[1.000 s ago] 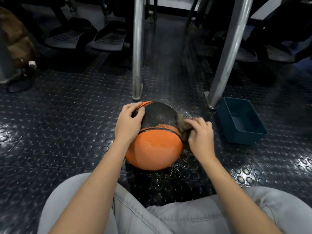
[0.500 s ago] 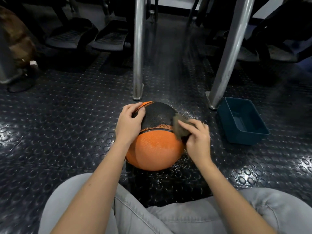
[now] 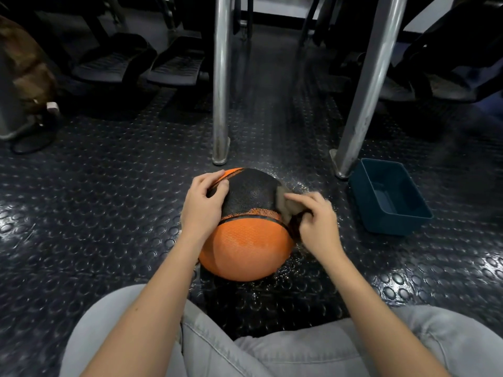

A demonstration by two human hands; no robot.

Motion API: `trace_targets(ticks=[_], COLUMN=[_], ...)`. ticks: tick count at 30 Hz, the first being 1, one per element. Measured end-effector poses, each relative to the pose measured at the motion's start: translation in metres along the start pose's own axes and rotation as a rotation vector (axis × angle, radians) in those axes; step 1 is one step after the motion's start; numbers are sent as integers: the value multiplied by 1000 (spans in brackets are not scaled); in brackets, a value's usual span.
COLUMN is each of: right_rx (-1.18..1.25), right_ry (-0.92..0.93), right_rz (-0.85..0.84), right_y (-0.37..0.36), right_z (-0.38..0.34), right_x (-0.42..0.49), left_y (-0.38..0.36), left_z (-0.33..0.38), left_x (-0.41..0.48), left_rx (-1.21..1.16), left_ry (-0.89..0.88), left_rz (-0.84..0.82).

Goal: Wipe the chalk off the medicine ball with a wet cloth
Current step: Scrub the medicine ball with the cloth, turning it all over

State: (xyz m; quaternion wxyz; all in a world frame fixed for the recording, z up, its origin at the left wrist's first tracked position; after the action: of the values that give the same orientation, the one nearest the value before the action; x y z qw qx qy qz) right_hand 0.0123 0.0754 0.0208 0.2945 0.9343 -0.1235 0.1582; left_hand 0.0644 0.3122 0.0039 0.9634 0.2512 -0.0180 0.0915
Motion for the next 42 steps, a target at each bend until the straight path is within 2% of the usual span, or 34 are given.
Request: trace_targets(ticks=[2, 4, 7, 9, 11, 13, 16, 18, 20, 24, 26, 27, 29, 32, 34, 37, 42], right_rx=[37, 48, 56, -24, -85, -57, 14, 46, 34, -88, -162, -177, -193, 19, 109, 113, -23], right_ry=[-147, -172, 10, 198, 291, 193, -122, -225, -149, 247, 308, 275, 84, -337, -435, -328, 174], right_rz=[3, 8, -33, -84, -117, -84, -8, 24, 25, -70, -77, -51, 5, -54, -9, 70, -50], right_y=[4, 1, -11, -25, -31, -21, 0, 4, -1, -26, -28, -23, -10, -8, -9, -2, -26], right_z=[23, 18, -33, -72, -83, -53, 11, 24, -1, -88, -96, -87, -35, 56, 68, 32, -72], right_x=[2, 1, 0, -10, -16, -5, 12, 10, 5, -22, -23, -15, 11, 27, 20, 14, -23], left_y=[-1, 0, 4, 5, 5, 2, -3, -5, -6, -3, -4, -6, -6, -8, -7, -5, 1], left_z=[3, 4, 1, -2, -3, -1, 8, 13, 14, 8, 8, 10, 14, 19, 19, 15, 3], left_x=[-1, -2, -1, -1, -1, -1, -5, -8, -10, -8, -7, -7, -9, -14, -16, -12, 1], left_rx=[12, 36, 42, 33, 30, 27, 55, 100, 121, 50, 35, 41, 68, 94, 106, 80, 8], left_ry=[-8, -9, 4, 11, 5, -2, -35, -58, -53, -52, -63, -71, -88, -119, -122, -96, -21], left_rz=[5, 18, 42, 54, 45, 26, 25, 37, 40, 16, -8, -15, -17, -24, -28, -24, 12])
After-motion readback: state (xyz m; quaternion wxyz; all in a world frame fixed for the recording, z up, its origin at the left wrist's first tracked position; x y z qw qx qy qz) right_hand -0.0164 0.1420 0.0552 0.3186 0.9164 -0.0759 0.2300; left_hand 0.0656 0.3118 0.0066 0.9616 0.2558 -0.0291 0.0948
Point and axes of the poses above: each hand's wrist, its own x-axis towards the middle knuckle, its own y-axis out of the back of the hand, z = x × y, the point moved 10 cm from there along x, towards the middle knuckle, and after that the axes turned 9 degrees about x, right-handed, at the moved point
